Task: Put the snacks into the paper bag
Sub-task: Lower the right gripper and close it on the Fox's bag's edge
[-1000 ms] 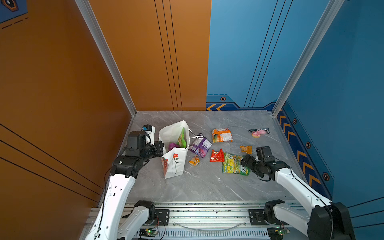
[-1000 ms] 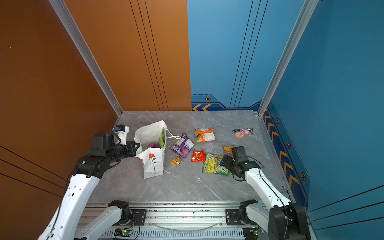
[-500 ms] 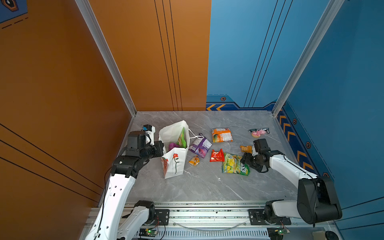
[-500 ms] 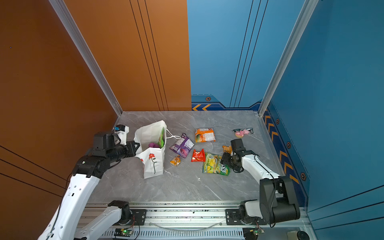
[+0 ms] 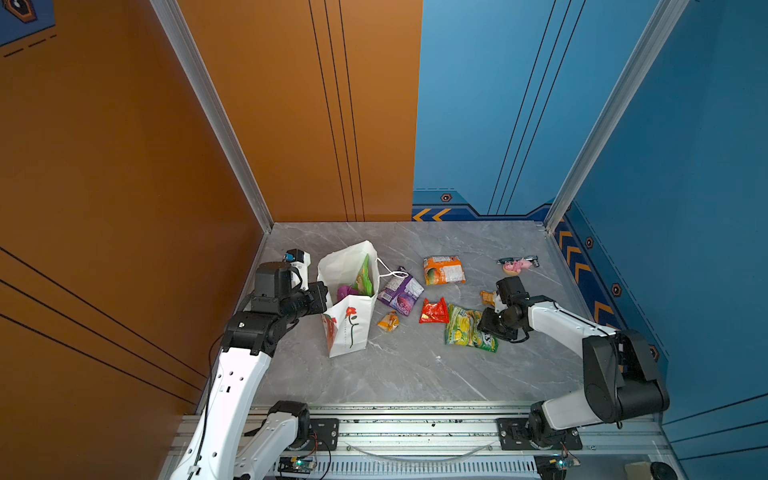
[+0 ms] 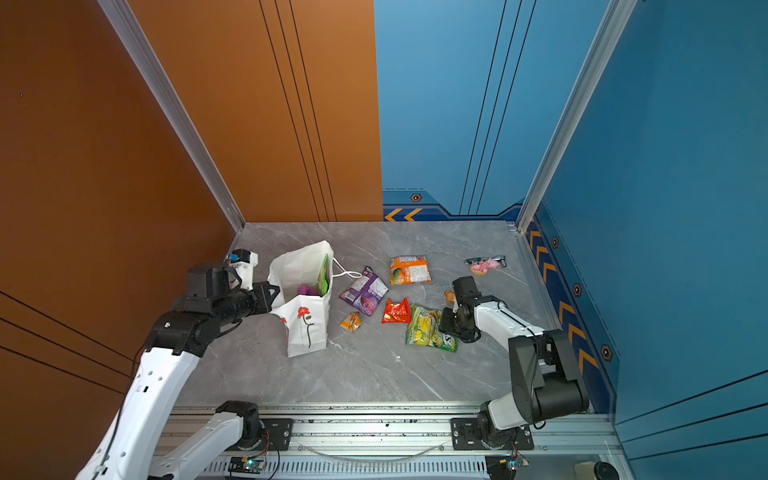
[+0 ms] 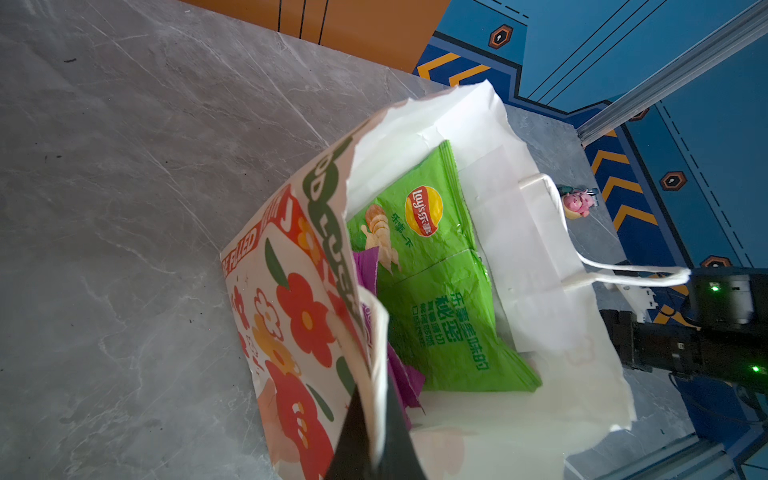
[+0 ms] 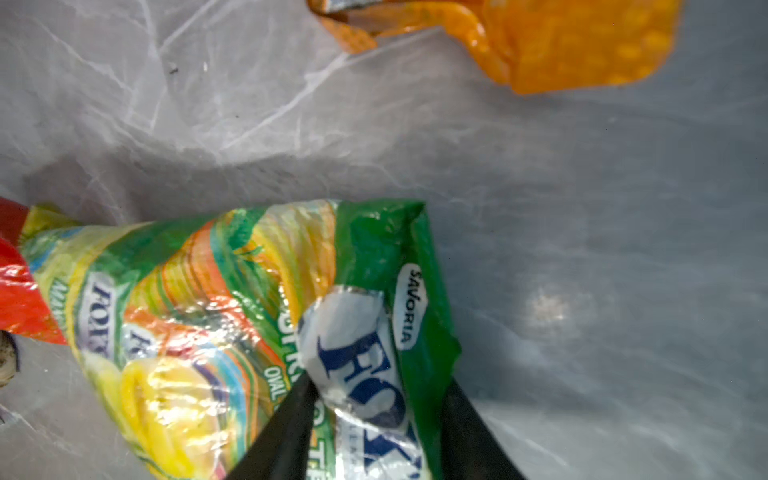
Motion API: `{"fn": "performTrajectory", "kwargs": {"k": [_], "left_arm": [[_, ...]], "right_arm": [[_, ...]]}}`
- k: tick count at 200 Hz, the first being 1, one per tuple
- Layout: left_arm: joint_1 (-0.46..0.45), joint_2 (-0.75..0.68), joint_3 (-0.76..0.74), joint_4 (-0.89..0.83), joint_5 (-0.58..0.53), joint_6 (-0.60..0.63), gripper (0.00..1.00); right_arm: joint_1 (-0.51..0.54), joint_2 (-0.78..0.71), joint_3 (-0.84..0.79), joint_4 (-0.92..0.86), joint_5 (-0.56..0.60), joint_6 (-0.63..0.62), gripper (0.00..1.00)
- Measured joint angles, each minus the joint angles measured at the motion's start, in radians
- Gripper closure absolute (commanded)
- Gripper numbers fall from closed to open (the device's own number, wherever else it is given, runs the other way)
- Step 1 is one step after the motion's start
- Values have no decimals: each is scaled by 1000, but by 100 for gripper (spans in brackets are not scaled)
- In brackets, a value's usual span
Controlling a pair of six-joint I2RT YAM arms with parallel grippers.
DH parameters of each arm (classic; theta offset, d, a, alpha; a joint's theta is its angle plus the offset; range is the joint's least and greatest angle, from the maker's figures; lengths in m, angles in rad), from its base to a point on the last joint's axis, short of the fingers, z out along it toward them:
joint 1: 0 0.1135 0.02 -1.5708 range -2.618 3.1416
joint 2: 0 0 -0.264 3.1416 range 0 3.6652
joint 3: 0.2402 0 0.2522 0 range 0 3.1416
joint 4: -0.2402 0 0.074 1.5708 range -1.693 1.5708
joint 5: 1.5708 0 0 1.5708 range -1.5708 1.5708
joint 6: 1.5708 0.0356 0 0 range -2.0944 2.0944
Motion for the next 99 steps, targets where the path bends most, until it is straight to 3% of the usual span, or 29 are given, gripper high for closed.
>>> {"fn": "performTrajectory", "kwargs": {"k": [15,45,99], "left_arm": [[0,0,0,0,0,0,100],[0,0,0,0,0,0,100],[0,0,0,0,0,0,100]], "right_arm": [[5,2,4,0,-6,-6,86],[8,-5,3,1,-5,-1,97],[12,-17,0,1,0,6,100]]}}
